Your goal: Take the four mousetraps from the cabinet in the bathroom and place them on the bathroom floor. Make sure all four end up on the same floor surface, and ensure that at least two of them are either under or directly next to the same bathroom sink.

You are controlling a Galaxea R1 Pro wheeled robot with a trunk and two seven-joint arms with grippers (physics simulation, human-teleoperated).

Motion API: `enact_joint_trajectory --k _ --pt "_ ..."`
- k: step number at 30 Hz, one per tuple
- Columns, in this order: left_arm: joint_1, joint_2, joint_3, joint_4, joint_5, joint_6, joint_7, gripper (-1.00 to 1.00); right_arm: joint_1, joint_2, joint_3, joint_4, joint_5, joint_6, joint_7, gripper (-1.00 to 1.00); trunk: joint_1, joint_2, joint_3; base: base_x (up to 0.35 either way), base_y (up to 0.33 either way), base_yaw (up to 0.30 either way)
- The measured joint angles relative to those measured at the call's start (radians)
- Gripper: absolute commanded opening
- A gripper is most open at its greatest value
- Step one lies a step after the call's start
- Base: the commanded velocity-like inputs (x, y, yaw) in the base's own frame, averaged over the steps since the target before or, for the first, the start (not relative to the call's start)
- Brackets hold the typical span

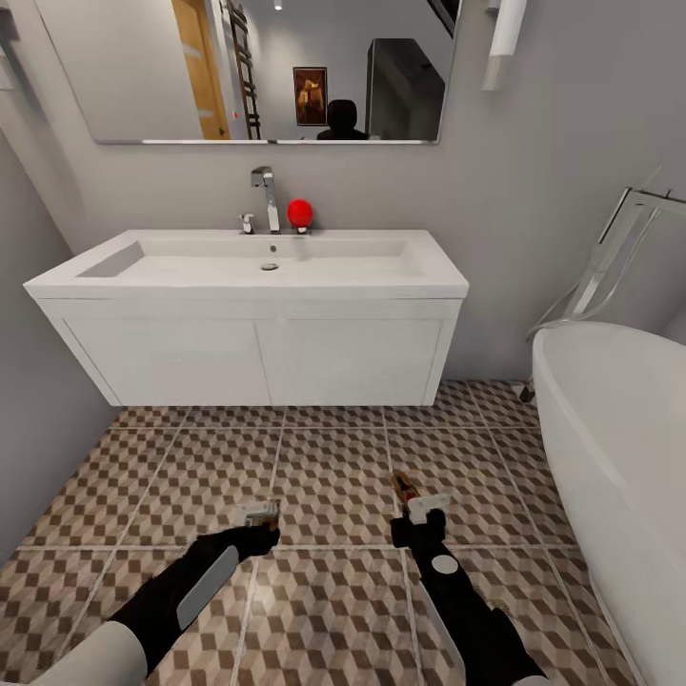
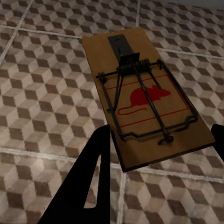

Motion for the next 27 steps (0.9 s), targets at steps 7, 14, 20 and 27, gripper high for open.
enact_joint_trajectory --k 7,14,20,27 --pt "-0.065 -0.026 0.006 -0.085 -0.008 0.258 0.1 -1.0 -0.06 -0.001 0.007 -0.076 0.0 0.151 -0.004 -1.0 0.0 0.0 0.0 0.0 0.0 0.0" --pt "-0.126 -0.049 0.013 -0.069 -0.009 0.285 0.161 -1.0 -0.093 -0.002 0.008 -0.086 -0.005 0.212 0.001 -1.0 0.0 0.0 0.0 0.0 0.0 0.0" --pt "-0.178 -0.052 0.101 -0.136 -0.016 0.412 0.168 -1.0 -0.094 -0.002 0.008 -0.08 -0.009 0.216 0.005 -1.0 0.0 0.0 0.0 0.0 0.0 0.0" --pt "-0.287 -0.052 0.136 -0.114 -0.028 0.517 0.17 -1.0 -0.095 0.001 0.008 -0.076 -0.01 0.216 0.016 -1.0 0.0 0.0 0.0 0.0 0.0 0.0"
